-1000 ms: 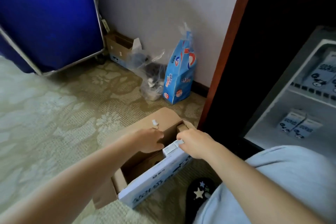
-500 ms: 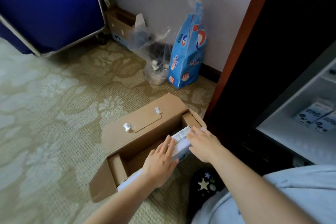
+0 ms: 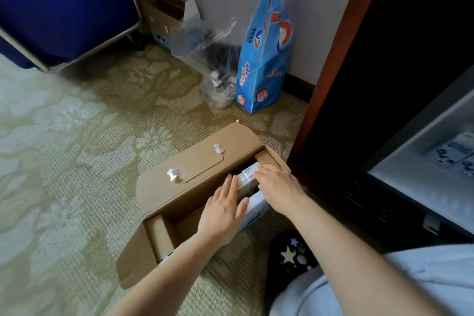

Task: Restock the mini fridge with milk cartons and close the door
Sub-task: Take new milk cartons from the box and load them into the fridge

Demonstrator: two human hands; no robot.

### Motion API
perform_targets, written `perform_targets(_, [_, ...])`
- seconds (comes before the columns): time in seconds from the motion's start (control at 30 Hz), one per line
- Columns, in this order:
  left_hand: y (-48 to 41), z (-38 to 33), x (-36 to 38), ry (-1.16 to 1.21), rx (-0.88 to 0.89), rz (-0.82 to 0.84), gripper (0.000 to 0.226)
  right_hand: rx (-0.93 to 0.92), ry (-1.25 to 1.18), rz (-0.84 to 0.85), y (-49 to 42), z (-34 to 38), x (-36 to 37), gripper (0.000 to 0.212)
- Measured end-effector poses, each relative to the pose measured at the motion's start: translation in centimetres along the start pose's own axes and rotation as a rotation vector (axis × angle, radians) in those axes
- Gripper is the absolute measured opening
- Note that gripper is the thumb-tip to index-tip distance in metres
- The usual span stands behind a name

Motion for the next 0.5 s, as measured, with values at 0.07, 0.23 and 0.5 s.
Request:
perform_targets(0.07, [-0.2, 0.1, -0.2, 0.042, -0.026, -0.043, 0.063, 0.004, -0.006, -0.029, -0.6, 0.0, 0.0, 0.027])
perform_targets(0.23, [-0.2, -0.1, -0.4, 0.055, -0.022, -0.197, 0.047, 0.009, -0.007, -0.053, -1.8, 0.2, 0.2, 0.038])
perform_targets(0.5, [-1.6, 0.4, -1.2, -0.088, -0.036, -0.183, 0.047, 0.023, 0.148, -0.04, -3.1, 0.8, 0.1, 0.033])
Point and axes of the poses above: each hand's wrist, its own y-axis away from the middle knuckle, its own x-axis out of the palm, z = x × y, the point moved 4 cm from there along -y, towards the middle knuckle, and after that the axes turned 12 degrees about x, right-handed, at the moved point
